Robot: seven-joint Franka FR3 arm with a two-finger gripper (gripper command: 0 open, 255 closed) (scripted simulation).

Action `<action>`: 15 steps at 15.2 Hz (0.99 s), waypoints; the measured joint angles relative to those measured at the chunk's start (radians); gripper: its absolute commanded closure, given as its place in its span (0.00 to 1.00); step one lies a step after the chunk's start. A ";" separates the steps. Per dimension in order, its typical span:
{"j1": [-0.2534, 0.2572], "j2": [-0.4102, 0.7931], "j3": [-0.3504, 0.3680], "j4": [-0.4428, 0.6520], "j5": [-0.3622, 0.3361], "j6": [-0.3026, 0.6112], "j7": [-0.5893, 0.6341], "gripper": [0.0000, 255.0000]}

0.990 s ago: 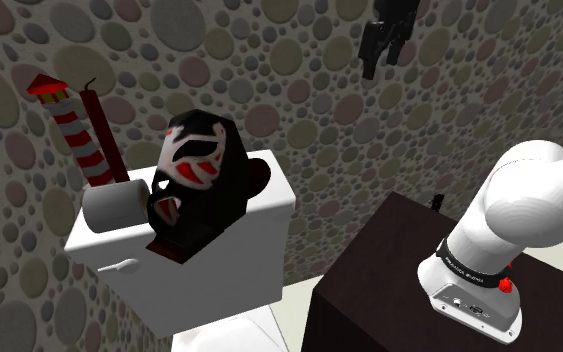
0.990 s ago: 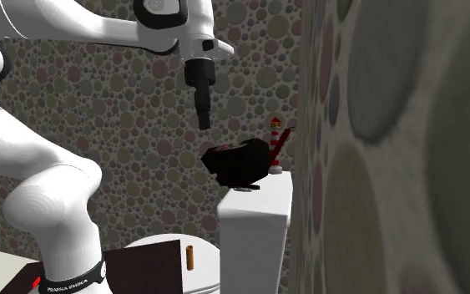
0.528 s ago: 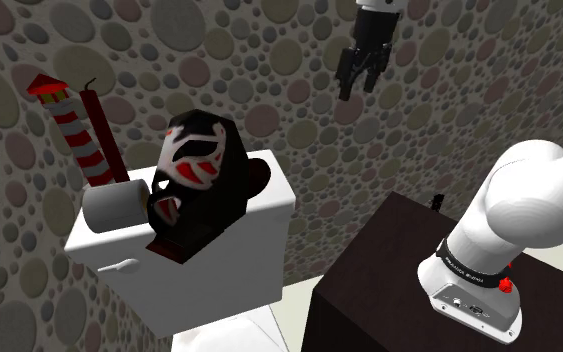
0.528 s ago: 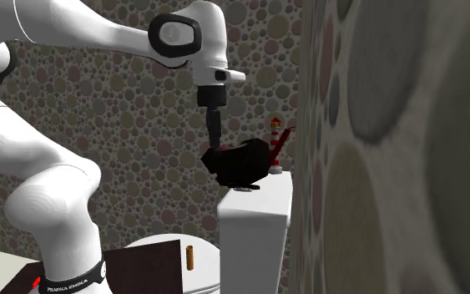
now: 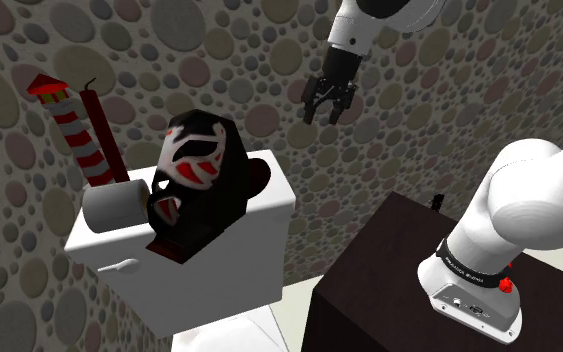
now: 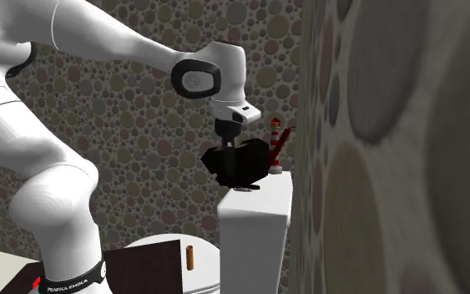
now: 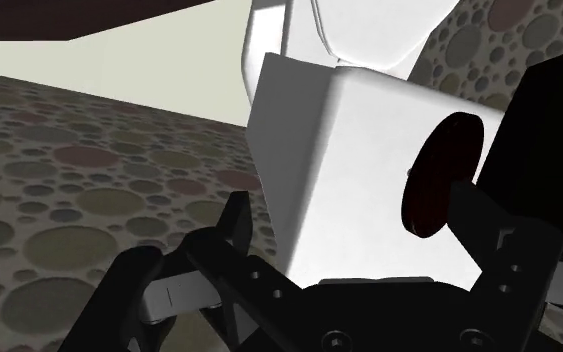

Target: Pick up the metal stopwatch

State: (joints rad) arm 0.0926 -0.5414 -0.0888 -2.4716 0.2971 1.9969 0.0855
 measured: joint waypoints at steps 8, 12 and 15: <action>0.137 0.238 -0.076 -0.001 0.391 0.231 -0.175 0.00; 0.196 0.371 -0.102 0.055 0.618 0.271 -0.299 0.00; 0.207 0.409 -0.103 0.057 0.679 0.290 -0.345 0.00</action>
State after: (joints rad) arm 0.3001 -0.1321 -0.1920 -2.4147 0.9760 2.2864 -0.2597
